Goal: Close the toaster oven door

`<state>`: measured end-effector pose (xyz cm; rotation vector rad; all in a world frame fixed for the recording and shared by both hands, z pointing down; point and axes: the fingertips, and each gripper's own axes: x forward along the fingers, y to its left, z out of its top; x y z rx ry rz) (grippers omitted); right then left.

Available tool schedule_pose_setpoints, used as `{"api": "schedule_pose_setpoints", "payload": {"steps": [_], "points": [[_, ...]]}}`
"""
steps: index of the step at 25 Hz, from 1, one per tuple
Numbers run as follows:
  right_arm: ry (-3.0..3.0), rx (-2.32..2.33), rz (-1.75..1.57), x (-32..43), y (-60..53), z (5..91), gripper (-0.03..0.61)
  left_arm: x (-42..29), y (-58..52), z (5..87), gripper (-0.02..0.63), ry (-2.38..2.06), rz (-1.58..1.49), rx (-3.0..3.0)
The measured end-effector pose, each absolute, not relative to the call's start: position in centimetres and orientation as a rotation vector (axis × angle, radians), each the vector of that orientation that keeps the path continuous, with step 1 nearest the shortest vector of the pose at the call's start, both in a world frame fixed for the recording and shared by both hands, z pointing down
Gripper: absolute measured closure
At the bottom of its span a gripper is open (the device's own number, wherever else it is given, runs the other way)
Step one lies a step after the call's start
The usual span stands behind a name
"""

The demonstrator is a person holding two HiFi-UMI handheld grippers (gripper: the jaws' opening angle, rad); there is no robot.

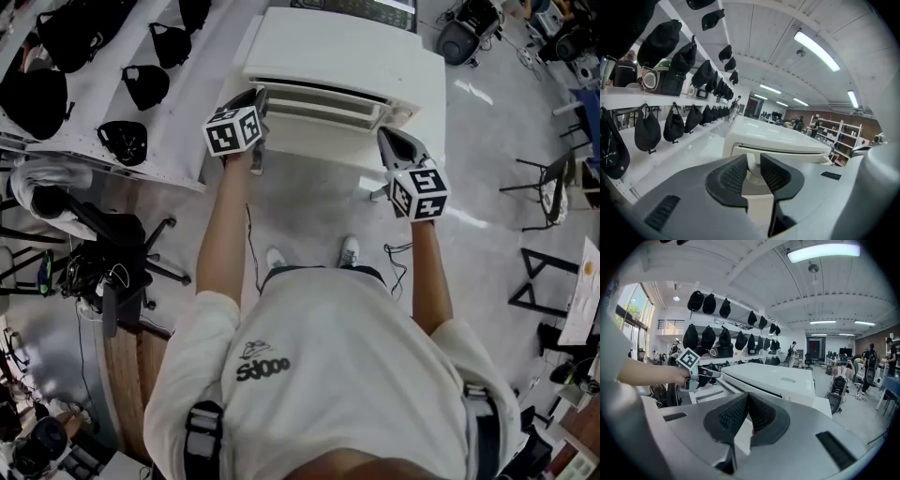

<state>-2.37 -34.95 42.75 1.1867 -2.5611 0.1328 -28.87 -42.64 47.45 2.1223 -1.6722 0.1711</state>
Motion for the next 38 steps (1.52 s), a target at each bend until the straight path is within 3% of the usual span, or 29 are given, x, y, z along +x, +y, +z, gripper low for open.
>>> {"api": "schedule_pose_setpoints", "payload": {"steps": [15, 23, 38], "points": [[-2.538, 1.228, 0.049, -1.1, -35.2, 40.7, 0.580, -28.4, -43.2, 45.2, 0.528, -1.765, 0.290, 2.239], [-2.575, 1.209, -0.146, -2.1, -36.3, 35.4, 0.580, -29.3, -38.6, 39.0, 0.591, -1.871, 0.351, 2.413], [-2.686, 1.076, -0.449, -7.0, -33.4, 27.4, 0.580, -29.4, -28.1, 26.4, 0.595, -2.120, 0.344, 2.592]]}}
